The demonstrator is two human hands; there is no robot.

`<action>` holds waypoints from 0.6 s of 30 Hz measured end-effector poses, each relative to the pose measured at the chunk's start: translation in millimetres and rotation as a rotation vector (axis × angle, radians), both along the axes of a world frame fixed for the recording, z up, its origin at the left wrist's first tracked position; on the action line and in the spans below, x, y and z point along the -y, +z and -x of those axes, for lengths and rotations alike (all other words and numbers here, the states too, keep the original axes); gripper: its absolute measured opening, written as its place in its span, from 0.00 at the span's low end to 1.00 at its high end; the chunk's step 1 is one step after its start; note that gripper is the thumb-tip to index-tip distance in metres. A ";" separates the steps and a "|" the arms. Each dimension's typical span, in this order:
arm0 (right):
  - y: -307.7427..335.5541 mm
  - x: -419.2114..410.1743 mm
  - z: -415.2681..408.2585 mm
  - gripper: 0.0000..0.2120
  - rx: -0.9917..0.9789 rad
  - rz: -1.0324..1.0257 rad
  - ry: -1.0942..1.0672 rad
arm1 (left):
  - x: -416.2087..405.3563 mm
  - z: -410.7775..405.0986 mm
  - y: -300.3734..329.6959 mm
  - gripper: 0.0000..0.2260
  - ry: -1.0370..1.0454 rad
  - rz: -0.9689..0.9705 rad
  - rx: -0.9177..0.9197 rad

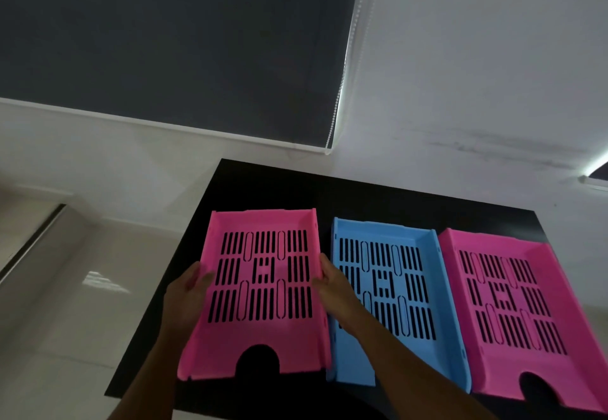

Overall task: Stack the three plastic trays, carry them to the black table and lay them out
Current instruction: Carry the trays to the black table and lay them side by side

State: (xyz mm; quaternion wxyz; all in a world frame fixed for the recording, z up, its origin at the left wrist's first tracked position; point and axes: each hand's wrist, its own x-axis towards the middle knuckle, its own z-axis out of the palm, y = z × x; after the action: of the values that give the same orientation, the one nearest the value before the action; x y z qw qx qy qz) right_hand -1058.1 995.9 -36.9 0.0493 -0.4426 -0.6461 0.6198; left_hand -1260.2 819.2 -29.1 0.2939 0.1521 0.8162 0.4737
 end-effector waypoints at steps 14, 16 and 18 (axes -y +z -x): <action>2.1 -17.6 -35.8 0.16 0.004 -0.221 -0.200 | -34.2 -27.3 -7.1 0.26 -0.051 0.142 -0.168; 8.8 -30.6 -62.0 0.17 0.060 -0.315 -0.312 | -52.3 -57.8 1.4 0.29 -0.155 0.138 -0.152; 10.0 -44.0 -97.0 0.17 0.122 -0.404 -0.454 | -72.0 -91.1 5.3 0.32 -0.287 0.141 -0.088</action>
State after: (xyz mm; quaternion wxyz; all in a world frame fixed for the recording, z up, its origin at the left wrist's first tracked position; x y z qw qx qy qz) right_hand -961.1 1039.9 -26.9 0.2345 -0.5932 -0.6429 0.4241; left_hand -1169.1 891.1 -23.8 0.3324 0.2666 0.8293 0.3615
